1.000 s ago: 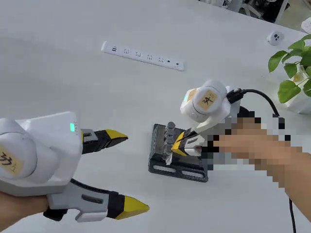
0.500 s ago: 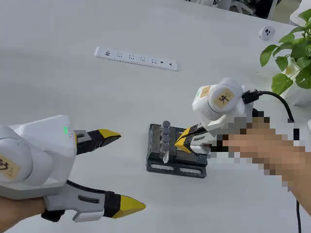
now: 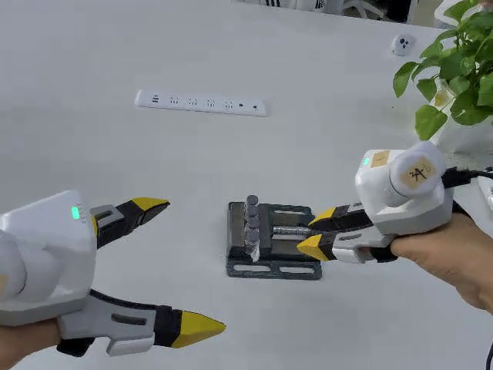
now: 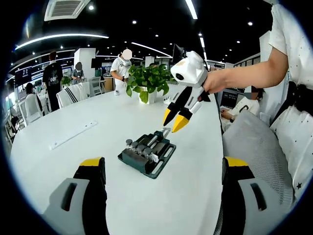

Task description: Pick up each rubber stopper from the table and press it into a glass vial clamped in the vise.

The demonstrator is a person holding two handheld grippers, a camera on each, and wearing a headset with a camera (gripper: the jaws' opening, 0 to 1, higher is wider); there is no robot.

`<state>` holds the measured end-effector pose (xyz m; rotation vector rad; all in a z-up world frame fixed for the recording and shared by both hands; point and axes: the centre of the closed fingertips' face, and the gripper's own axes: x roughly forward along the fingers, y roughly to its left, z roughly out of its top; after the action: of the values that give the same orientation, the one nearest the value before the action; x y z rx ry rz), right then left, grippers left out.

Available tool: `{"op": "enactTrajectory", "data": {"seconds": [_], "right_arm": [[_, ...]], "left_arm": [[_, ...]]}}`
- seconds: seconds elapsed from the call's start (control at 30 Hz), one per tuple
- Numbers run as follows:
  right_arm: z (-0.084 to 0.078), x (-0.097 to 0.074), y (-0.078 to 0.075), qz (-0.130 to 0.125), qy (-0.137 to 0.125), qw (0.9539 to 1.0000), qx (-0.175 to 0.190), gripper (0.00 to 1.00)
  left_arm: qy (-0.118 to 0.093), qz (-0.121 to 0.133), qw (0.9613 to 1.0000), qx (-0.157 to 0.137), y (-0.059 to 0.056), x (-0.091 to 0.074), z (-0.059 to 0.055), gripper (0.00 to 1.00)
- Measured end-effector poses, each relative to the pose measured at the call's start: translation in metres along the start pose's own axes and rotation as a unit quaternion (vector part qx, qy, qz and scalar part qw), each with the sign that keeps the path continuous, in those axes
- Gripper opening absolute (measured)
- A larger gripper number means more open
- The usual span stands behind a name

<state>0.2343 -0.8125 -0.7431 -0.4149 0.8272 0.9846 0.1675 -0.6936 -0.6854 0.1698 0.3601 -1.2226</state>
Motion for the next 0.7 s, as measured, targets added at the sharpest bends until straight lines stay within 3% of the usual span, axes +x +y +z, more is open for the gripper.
{"op": "enactTrajectory", "data": {"seconds": [0.4, 0.5, 0.57, 0.7], "right_arm": [[-0.038, -0.025, 0.000, -0.013, -0.078, 0.9957, 0.048, 0.47], [-0.044, -0.027, 0.007, -0.011, -0.094, 0.9940, 0.055, 0.54], [-0.044, -0.028, 0.010, -0.014, -0.113, 0.9919, 0.056, 0.60], [-0.047, -0.029, 0.015, -0.017, -0.136, 0.9889, 0.057, 0.70]], "left_arm": [[0.022, -0.001, 0.9997, 0.006, 0.004, 0.006, -0.011, 0.99], [0.024, 0.000, 0.9997, 0.003, 0.003, 0.004, -0.012, 0.99], [0.025, 0.000, 0.9997, 0.000, 0.011, 0.005, -0.018, 0.99], [0.029, 0.004, 0.9996, 0.005, 0.015, 0.004, -0.021, 0.99]]}}
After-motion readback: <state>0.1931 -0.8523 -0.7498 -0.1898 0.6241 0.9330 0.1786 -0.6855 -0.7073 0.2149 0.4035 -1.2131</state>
